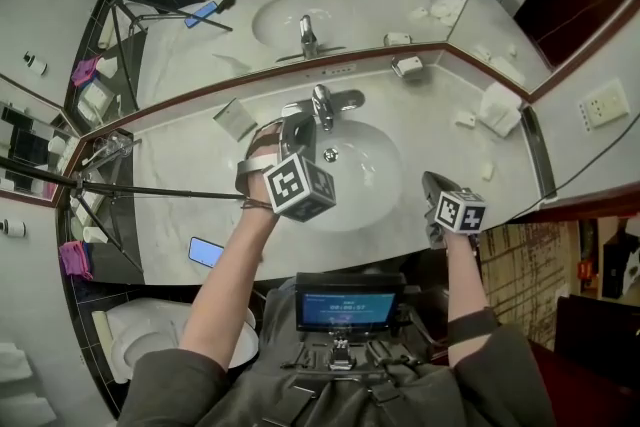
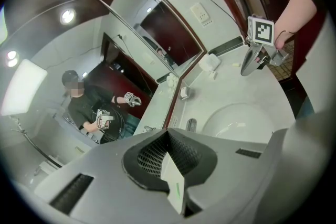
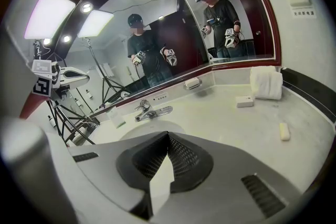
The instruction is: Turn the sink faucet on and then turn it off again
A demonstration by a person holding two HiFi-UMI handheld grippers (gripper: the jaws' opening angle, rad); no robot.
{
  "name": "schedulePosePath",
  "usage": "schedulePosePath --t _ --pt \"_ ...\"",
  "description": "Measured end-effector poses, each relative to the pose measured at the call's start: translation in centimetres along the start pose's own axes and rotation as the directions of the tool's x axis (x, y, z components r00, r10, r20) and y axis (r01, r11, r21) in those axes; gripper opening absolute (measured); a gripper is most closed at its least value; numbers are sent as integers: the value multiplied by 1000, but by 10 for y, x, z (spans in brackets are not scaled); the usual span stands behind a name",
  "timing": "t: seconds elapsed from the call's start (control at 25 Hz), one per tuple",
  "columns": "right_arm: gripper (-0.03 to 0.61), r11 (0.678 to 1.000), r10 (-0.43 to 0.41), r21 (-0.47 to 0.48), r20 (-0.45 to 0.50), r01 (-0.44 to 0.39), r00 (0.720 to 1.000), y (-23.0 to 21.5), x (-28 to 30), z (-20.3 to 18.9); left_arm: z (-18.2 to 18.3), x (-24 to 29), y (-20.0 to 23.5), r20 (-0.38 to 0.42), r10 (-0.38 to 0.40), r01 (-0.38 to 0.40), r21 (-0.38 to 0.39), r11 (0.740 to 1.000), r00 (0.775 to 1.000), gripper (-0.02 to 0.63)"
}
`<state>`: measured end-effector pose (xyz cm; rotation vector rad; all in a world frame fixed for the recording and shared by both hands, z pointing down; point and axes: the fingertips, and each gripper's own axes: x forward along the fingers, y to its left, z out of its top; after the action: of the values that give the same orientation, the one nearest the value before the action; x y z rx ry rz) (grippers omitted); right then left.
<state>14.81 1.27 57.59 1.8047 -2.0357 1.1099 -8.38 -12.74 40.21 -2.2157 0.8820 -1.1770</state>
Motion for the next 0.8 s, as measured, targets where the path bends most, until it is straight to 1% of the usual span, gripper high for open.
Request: schedulePosePath --t 0.16,0.32,0.48,0.6,0.8 --pt "23 1000 12 2 0 -12 1000 6 1 -1 -5 -4 0 5 3 -3 -6 1000 1000 0" --pt "23 1000 20 -14 -8 -20 1000 7 0 -2 -13 -7 0 -14 19 -19 -1 1000 1000 0" --pt "23 998 50 -28 -18 -50 999 5 2 0 -13 -13 -1 -30 31 -32 -31 999 999 0" --pt "23 996 76 -45 -32 -77 997 4 3 2 -14 -18 -1 -44 61 -63 -53 997 997 0" --pt "23 987 123 -93 -70 -129 990 6 6 6 -15 -24 -12 -68 76 -82 -98 992 995 0"
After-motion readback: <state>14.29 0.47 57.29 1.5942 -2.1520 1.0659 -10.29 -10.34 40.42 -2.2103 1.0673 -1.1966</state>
